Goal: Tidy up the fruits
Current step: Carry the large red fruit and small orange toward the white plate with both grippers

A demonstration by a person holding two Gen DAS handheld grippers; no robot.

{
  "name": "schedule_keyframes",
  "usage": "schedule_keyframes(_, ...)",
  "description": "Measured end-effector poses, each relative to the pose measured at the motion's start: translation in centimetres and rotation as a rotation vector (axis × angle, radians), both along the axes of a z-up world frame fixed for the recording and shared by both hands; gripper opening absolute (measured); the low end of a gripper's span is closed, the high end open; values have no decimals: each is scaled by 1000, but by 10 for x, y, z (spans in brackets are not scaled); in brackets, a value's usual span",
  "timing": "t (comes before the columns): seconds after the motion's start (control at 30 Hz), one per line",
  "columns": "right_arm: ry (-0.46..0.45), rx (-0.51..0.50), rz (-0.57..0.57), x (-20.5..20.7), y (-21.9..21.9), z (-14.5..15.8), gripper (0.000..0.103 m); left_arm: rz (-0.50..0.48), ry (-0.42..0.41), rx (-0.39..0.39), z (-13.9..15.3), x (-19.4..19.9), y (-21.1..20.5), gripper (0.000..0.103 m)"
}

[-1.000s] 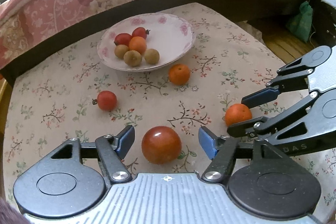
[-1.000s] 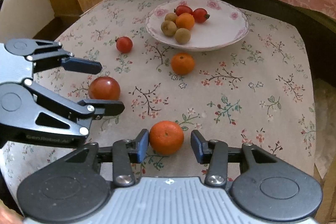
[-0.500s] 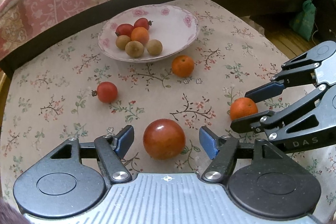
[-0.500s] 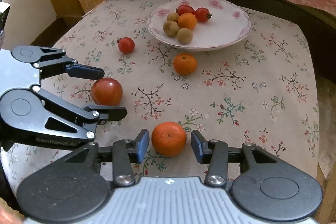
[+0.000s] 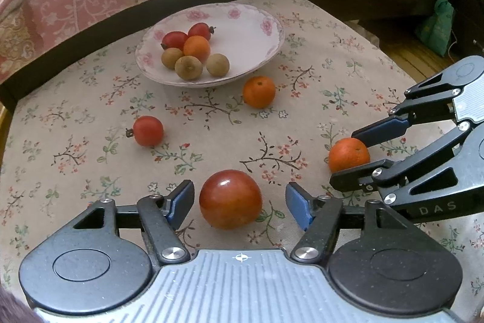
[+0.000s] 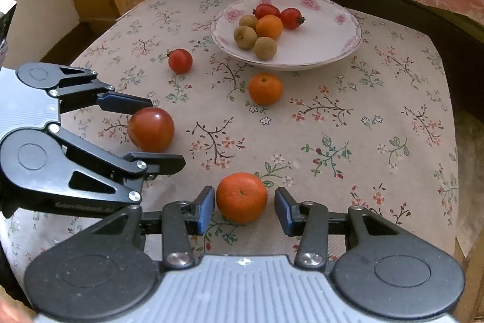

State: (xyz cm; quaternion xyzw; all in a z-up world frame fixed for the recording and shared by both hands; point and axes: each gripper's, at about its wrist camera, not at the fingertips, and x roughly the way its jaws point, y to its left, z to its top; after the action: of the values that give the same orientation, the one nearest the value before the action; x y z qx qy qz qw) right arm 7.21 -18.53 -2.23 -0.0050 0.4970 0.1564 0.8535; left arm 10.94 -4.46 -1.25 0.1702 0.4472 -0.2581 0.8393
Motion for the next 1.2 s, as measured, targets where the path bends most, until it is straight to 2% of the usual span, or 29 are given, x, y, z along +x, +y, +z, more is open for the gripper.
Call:
schedule_keyframes(0.43,-17,-21,11,1,5,1,36,29,10,11,0,2,4,51)
schedule_keyframes(1.2,-62,13,-36,13,0,20,36,4,-4,-8,9,3,-8,51)
